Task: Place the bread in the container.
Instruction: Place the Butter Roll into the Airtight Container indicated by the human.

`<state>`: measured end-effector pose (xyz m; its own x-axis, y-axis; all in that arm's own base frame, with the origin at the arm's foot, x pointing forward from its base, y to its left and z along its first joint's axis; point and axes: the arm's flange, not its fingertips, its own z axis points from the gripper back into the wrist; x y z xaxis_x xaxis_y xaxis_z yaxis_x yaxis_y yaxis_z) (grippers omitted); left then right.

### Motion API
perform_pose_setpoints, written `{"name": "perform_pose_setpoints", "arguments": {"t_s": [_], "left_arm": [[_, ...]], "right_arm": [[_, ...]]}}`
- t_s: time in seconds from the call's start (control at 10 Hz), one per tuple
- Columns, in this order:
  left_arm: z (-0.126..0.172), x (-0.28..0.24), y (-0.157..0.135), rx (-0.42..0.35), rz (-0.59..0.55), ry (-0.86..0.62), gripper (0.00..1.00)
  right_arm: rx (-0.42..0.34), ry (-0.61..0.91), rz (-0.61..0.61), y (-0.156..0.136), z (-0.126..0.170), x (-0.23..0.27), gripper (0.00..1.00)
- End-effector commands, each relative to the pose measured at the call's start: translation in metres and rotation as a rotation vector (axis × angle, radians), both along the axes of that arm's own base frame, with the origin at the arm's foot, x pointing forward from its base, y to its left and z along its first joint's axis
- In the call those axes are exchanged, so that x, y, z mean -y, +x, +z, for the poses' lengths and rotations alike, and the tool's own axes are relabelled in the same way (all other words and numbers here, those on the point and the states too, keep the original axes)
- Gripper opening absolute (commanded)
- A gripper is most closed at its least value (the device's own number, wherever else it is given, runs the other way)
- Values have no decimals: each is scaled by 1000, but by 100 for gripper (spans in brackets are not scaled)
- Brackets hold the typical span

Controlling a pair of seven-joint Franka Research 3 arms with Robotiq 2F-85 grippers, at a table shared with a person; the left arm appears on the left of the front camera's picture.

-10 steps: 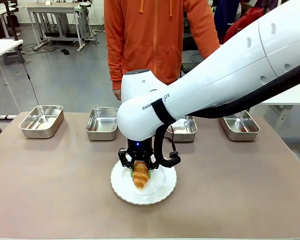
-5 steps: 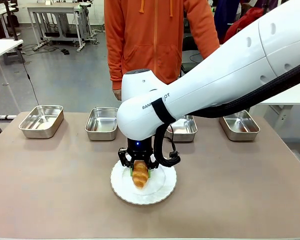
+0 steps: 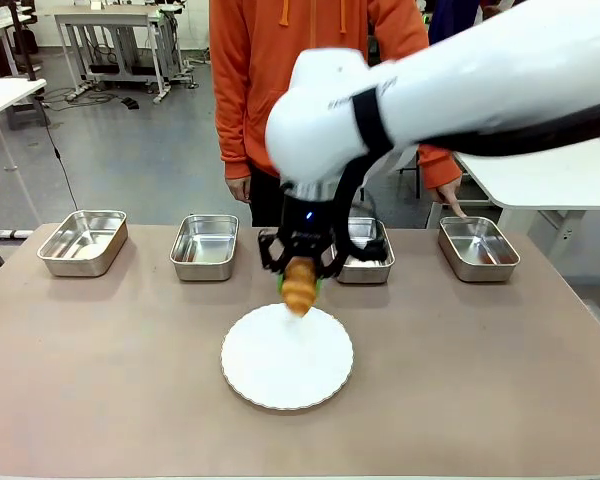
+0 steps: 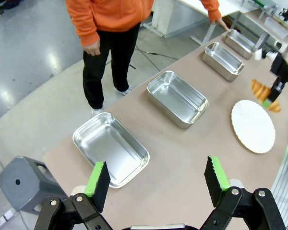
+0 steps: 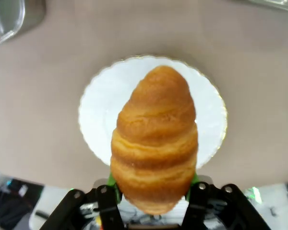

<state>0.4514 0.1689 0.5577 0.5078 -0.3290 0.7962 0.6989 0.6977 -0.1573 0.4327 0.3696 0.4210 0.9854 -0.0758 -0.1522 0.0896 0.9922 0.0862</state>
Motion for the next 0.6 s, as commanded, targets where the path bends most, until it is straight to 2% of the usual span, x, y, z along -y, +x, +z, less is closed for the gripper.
{"name": "perform_pose_setpoints", "arguments": {"t_s": [0.0, 0.1, 0.3, 0.5], "left_arm": [[1, 0, -1, 13, -5, -9, 100], [1, 0, -1, 13, -5, -9, 100], [1, 0, -1, 13, -5, -9, 100], [1, 0, -1, 13, -5, -9, 100]], "right_arm": [[-11, -1, 100, 13, 45, 45, 58], [7, -5, 148, 22, 63, 72, 58], [34, -34, 229, 41, 80, 131, 58], [34, -54, 278, 65, 71, 183, 58]]}}
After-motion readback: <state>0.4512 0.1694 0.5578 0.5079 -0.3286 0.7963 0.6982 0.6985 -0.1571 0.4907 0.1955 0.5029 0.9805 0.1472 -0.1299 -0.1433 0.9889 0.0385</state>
